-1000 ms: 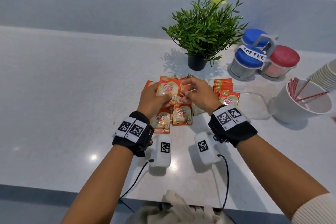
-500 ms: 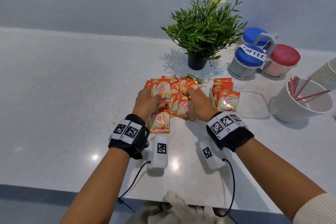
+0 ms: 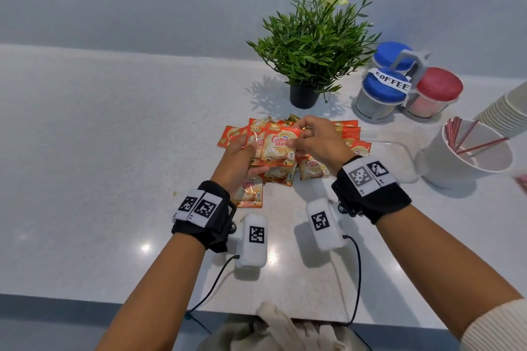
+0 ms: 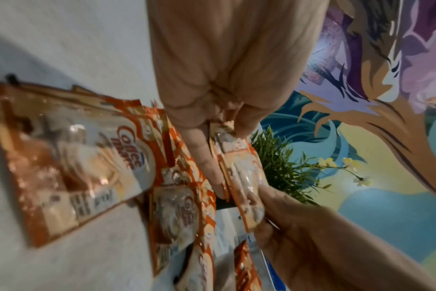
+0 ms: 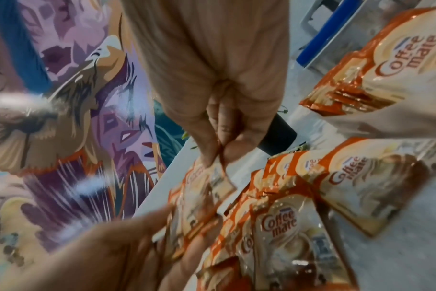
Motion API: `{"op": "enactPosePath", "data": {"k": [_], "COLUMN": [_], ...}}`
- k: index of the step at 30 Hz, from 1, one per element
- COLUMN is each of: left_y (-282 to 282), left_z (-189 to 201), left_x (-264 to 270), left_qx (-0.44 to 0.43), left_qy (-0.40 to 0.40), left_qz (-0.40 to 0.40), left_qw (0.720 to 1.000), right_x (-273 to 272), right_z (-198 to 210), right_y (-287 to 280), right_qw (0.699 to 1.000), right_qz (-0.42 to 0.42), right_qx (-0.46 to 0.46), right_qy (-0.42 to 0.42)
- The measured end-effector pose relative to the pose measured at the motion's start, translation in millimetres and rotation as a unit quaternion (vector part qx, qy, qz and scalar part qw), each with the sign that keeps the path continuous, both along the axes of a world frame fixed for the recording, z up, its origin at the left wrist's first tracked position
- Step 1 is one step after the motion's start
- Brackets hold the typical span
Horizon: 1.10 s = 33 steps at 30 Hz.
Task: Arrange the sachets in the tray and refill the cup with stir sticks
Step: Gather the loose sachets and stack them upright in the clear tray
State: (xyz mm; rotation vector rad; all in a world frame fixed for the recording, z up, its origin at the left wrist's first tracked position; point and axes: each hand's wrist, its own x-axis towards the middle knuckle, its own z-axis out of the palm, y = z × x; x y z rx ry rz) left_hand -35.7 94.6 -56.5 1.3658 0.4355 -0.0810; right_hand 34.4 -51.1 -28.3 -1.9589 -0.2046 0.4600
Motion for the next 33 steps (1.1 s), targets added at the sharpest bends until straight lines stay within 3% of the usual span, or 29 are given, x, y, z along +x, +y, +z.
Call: {"op": "enactPosePath", "data": {"k": [9, 12, 15, 17, 23, 27, 33], "left_y": [-9.2, -4.2, 0.0, 1.2, 2.3, 5.6, -2.9], "left_z": [-1.4, -6.7, -12.2, -14.1, -12.5, -18.8, -16.2], "left_x": [2.6, 1.8, 1.0, 0.9, 2.4, 3.7, 9.4], "left_qx": [0.019, 0.042, 0.056, 0.055, 0.064, 0.102, 0.119], "left_qy": [-0.02, -0.004, 0.012, 0.012, 0.002, 0.014, 0.015], "left_qz": [0.016, 0.038, 0.06, 0.064, 0.062, 0.079, 0.07], "left_qw": [0.999, 0.998, 0.997, 0.996, 0.996, 0.992, 0.99], "right_x": [-3.1, 0.9, -0.2, -4.6, -6.0, -6.3, -2.4], "right_z": [-17.2, -30.0, -42.2, -45.4, -47.1, -37.9, -14.3], "right_y": [14.0, 10.7, 5.6, 5.2, 5.3, -3.8, -25.8], "right_qw": [0.999, 0.994, 0.958, 0.945, 0.947, 0.972, 0.994], "right_qz": [-0.037, -0.021, 0.058, 0.082, 0.084, 0.068, 0.085], "right_qx": [0.026, -0.095, -0.27, -0.303, -0.295, -0.198, -0.033], "right_qy": [-0.024, -0.045, -0.083, -0.094, -0.096, -0.108, -0.055]}}
